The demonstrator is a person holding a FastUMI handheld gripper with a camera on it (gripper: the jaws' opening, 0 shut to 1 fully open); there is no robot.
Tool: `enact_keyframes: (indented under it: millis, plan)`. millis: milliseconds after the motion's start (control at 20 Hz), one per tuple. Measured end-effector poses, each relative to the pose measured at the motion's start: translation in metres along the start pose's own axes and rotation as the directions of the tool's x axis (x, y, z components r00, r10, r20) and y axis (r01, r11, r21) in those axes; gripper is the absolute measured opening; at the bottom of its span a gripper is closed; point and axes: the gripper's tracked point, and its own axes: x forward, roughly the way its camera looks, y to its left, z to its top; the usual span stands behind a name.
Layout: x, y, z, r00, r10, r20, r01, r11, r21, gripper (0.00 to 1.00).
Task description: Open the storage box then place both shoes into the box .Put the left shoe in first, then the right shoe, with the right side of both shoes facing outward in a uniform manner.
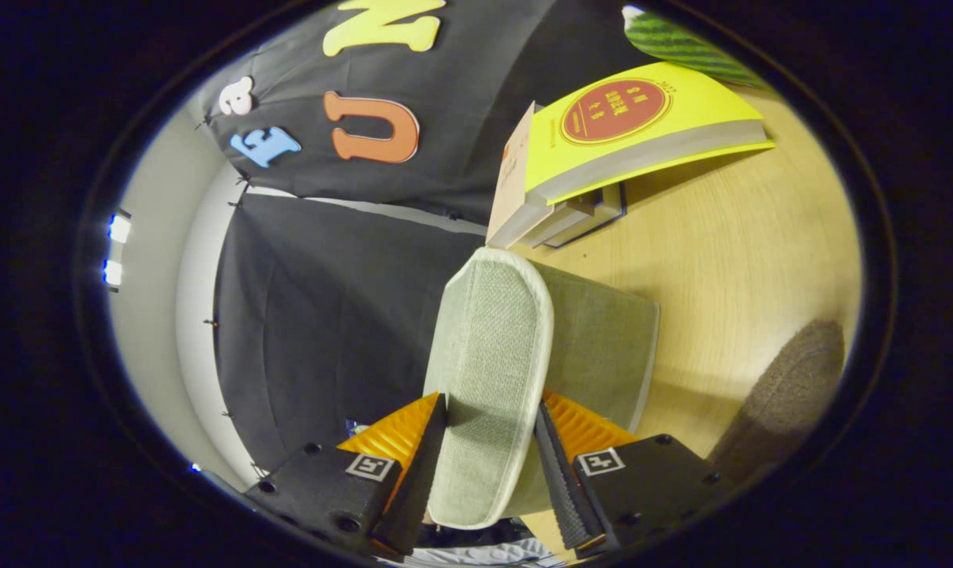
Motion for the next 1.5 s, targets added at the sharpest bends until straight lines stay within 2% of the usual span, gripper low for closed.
enact_keyframes:
  millis: [100,450,550,750,1000,1100,1200,1300,1500]
  plan:
    - [-0.010,0.001,0.001,1.000,-0.011,0.012,0.011,0.999,-0.038,0.65]
    - [-0.024,0.019,0.004,0.996,-0.049,0.073,0.054,0.996,-0.077,0.21]
    - [-0.025,0.025,0.004,0.992,-0.093,0.085,0.101,0.990,-0.102,0.11]
    - [-0.029,0.049,0.002,0.984,-0.138,0.112,0.156,0.974,-0.167,0.07]
    - [-0.032,0.097,0.002,0.978,-0.131,0.159,0.161,0.968,-0.192,0.06]
    - [-0.027,0.106,0.005,0.968,-0.172,0.185,0.205,0.963,-0.176,0.06]
    - [-0.023,0.109,0.014,0.940,-0.233,0.249,0.285,0.939,-0.194,0.06]
    - [-0.013,0.117,0.010,0.929,-0.261,0.261,0.318,0.926,-0.205,0.06]
    - [0.003,0.144,0.002,0.927,-0.265,0.264,0.318,0.930,-0.183,0.07]
